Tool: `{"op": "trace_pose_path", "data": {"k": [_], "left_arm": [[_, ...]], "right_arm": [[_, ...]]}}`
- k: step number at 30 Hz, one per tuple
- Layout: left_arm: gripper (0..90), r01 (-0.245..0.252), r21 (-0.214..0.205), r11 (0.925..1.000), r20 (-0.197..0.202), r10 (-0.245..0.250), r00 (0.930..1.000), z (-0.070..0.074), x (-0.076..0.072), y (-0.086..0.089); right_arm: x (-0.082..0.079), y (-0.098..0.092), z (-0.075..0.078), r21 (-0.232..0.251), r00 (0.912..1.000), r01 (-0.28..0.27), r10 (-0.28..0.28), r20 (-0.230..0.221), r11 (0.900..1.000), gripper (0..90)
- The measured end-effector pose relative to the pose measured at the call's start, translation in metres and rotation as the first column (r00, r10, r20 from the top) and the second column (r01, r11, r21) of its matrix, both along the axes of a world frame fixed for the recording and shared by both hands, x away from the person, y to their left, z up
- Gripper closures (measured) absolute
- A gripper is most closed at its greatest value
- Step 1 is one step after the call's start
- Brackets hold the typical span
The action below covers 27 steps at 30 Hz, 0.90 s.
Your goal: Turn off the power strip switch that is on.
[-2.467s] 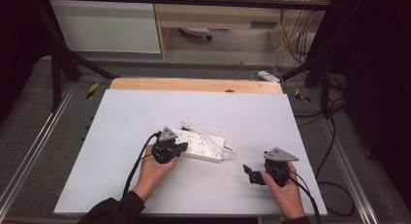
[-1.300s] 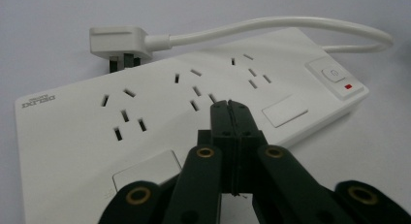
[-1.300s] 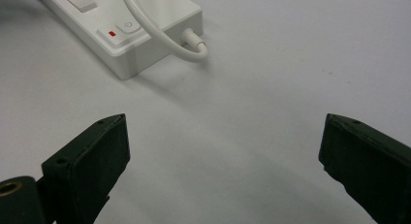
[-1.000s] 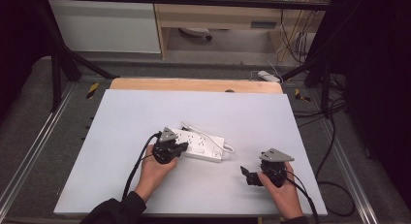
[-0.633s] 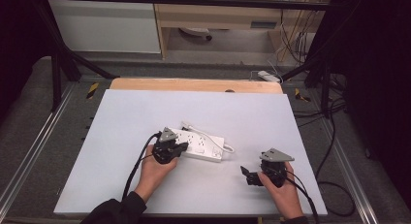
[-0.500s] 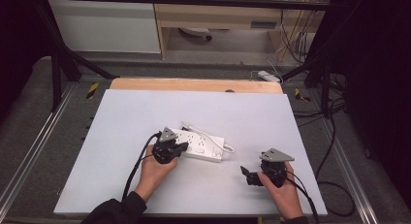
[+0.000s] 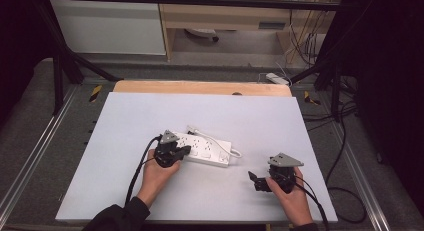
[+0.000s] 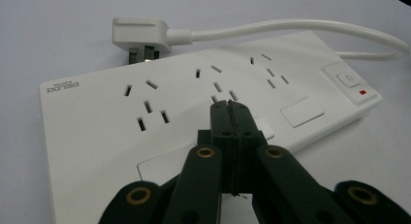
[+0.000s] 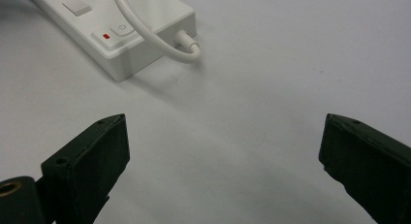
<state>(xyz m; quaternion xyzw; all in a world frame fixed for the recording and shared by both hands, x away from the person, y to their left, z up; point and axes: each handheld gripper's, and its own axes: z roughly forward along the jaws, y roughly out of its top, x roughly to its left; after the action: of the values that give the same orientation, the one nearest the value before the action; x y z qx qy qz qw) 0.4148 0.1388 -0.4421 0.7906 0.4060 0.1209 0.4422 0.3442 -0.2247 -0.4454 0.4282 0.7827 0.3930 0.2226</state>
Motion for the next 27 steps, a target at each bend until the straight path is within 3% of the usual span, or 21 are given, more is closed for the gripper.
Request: {"op": "trace_pose_path", "data": {"k": [3, 8, 27], "left_arm": [[90.0, 0.005, 0.026, 0.9996, 0.027, -0.006, 0.9996, 0.000, -0.001, -0.002], [90.0, 0.019, 0.007, 0.9998, 0.012, -0.019, 0.9997, 0.001, -0.002, -0.003], [90.0, 0.039, -0.013, 0.9992, 0.033, -0.038, 0.9987, 0.016, -0.005, -0.005]], "right_arm": [[0.000, 0.000, 0.000, 0.002, 1.0000, 0.003, -0.003, 0.002, 1.0000, 4.5], [0.000, 0.000, 0.000, 0.003, 1.0000, 0.005, -0.005, 0.003, 1.0000, 4.5], [0.000, -0.001, 0.000, 0.002, 1.0000, 0.004, -0.004, 0.003, 1.0000, 4.5]]}}
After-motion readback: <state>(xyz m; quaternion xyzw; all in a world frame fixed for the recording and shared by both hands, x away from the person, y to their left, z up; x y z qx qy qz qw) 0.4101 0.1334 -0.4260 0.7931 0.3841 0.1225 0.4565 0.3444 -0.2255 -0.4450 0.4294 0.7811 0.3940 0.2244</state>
